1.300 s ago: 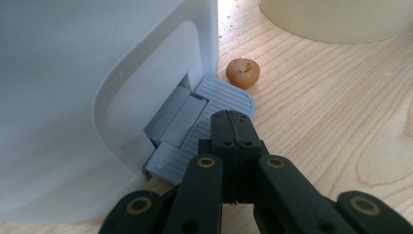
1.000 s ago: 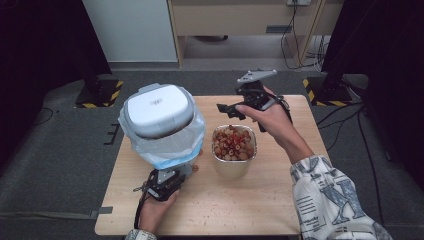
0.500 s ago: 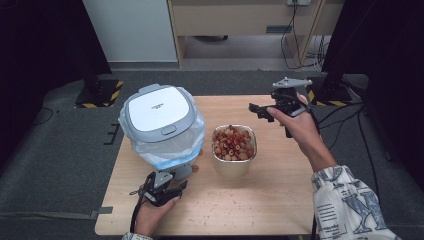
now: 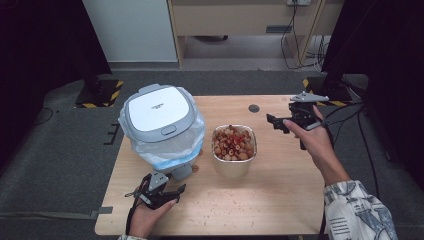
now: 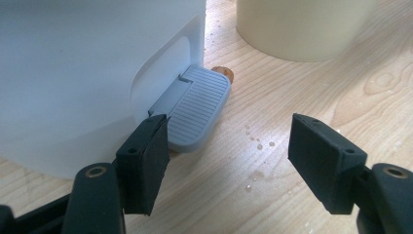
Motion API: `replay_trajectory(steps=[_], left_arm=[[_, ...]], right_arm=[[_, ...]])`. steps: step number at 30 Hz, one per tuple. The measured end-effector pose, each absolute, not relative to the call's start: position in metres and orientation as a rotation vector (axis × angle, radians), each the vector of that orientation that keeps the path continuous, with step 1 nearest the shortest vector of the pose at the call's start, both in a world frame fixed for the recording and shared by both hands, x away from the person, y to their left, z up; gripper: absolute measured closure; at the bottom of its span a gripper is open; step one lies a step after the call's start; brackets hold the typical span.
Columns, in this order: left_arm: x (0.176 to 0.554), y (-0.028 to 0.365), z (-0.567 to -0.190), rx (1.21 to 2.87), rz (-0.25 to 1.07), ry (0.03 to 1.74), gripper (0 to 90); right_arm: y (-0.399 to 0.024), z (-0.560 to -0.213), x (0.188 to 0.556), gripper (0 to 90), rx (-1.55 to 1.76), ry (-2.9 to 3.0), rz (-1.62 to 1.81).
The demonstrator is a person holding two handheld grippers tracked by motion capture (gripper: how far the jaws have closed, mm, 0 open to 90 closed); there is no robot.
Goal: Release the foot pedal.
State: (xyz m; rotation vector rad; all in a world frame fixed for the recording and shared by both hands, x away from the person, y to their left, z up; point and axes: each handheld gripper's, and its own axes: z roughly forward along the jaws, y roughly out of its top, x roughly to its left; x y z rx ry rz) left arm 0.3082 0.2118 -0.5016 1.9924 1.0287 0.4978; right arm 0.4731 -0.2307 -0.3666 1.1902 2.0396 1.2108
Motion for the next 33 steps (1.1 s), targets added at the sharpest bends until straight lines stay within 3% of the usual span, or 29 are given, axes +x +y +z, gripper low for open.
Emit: replay_trajectory(steps=[33], left_arm=[[0.310, 0.227, -0.505, 2.023, 0.458, 1.071, 23.2]], right_arm=[[-0.262, -0.480, 0.429, 4.7, 1.345, 2.095, 1.107]])
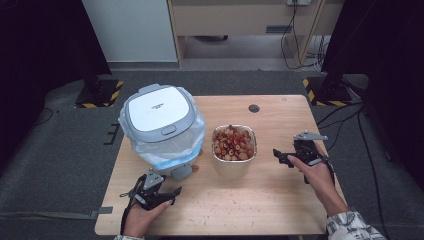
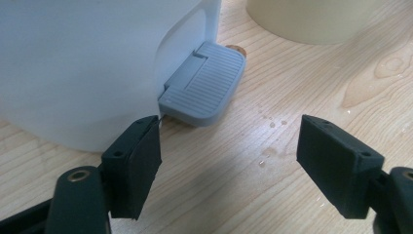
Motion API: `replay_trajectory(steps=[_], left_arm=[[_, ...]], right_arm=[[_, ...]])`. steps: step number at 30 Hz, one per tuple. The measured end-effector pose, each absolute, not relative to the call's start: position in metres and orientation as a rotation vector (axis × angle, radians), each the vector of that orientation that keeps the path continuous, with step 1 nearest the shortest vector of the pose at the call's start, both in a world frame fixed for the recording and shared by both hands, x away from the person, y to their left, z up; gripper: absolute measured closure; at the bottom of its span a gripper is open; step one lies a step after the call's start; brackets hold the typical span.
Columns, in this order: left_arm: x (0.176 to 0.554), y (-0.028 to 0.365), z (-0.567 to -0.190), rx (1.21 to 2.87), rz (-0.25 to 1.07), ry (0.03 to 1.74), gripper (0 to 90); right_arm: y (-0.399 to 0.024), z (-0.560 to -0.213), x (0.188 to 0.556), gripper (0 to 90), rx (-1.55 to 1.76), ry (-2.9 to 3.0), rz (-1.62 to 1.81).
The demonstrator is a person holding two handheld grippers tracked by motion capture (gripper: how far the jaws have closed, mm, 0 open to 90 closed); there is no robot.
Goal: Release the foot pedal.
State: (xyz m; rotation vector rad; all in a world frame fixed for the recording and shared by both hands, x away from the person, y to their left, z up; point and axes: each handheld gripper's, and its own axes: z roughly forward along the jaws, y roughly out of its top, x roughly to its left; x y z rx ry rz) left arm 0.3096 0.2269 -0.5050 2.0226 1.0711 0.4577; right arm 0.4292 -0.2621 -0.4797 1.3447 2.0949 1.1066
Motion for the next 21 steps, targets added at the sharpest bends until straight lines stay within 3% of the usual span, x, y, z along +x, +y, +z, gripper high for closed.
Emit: replay_trajectory(steps=[21], left_arm=[[0.313, 0.241, -0.509, 2.023, 0.460, 1.150, 19.1]], right_arm=[[-0.254, -0.517, 0.435, 4.8, 1.452, 2.103, 1.022]])
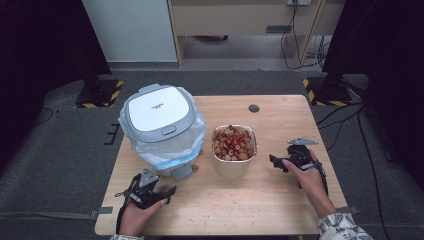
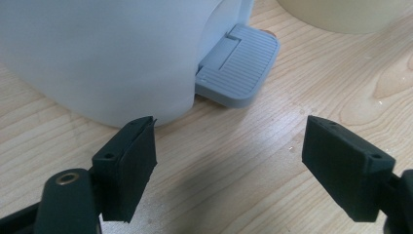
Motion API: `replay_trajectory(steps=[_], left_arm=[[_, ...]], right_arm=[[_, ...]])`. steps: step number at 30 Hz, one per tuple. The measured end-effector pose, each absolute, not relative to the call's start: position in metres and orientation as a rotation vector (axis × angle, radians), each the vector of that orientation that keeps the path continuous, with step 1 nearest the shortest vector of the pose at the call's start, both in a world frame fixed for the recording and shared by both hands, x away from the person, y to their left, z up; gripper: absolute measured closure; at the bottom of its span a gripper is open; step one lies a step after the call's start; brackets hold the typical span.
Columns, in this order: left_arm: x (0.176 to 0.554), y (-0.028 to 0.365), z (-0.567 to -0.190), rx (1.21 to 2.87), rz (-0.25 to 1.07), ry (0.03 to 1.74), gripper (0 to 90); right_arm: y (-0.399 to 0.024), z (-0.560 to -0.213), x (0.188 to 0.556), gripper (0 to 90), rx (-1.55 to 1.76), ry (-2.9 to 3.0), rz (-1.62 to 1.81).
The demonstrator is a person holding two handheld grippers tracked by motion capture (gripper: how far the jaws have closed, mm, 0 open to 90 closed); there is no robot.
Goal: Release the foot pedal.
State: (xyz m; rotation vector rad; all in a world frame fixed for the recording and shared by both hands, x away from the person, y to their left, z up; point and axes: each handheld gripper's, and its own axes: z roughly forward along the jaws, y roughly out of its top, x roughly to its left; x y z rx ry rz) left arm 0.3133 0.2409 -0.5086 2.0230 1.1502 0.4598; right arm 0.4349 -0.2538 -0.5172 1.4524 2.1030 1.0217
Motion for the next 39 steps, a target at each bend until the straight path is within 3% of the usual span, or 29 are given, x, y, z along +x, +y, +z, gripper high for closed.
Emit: replay_trajectory(steps=[20, 39], left_arm=[[0.316, 0.247, -0.509, 2.017, 0.478, 1.190, 18.4], [0.316, 0.249, -0.508, 2.009, 0.486, 1.194, 18.0]], right_arm=[[-0.253, -0.537, 0.443, 4.5, 1.553, 2.043, 0.910], [-0.239, -0.540, 0.426, 2.2, 1.476, 2.081, 0.863]])
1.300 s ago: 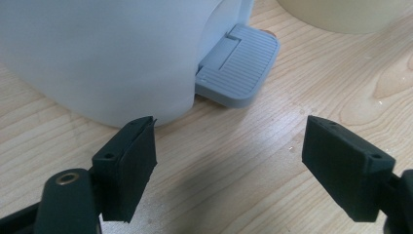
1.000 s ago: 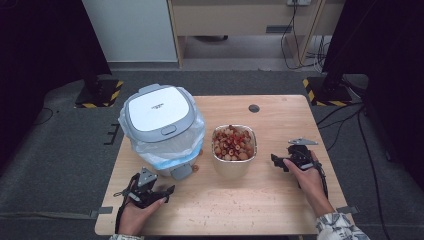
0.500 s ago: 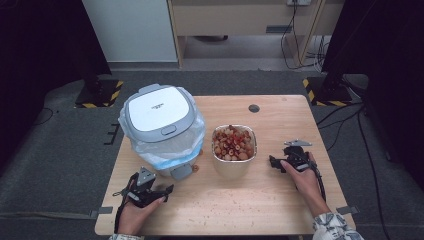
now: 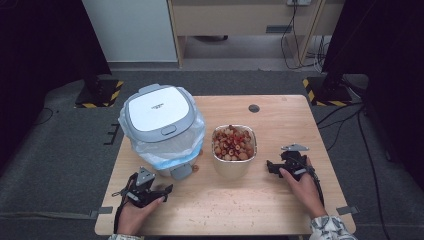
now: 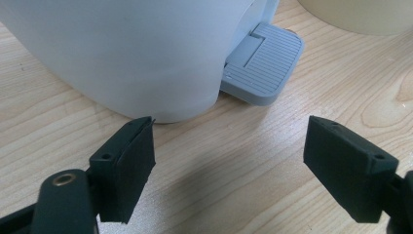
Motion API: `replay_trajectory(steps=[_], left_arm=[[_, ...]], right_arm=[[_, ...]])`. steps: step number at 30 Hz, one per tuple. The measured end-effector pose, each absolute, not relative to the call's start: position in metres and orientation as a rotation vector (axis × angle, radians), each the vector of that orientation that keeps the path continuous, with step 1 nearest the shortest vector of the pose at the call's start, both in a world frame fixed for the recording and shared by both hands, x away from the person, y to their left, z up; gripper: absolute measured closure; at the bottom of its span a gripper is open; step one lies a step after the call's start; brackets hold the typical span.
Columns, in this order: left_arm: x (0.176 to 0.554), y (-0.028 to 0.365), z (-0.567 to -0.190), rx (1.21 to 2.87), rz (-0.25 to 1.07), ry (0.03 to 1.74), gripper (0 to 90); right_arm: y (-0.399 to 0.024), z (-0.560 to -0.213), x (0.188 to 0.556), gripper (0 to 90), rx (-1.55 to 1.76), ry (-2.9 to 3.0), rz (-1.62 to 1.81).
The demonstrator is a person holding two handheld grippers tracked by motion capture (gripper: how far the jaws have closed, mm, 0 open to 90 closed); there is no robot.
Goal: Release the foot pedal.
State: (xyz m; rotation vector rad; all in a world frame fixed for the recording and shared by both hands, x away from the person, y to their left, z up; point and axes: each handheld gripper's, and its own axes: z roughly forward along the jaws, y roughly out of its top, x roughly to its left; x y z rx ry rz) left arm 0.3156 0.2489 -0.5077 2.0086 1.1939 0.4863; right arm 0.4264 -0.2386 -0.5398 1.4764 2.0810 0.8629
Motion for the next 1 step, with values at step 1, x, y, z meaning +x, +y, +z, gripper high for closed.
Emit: replay_trajectory(steps=[1], left_arm=[[0.3157, 0.2489, -0.5076, 2.002, 0.486, 1.196, 18.0]], right_arm=[[-0.2385, -0.5398, 0.4264, 2.2, 1.478, 2.080, 0.864]])
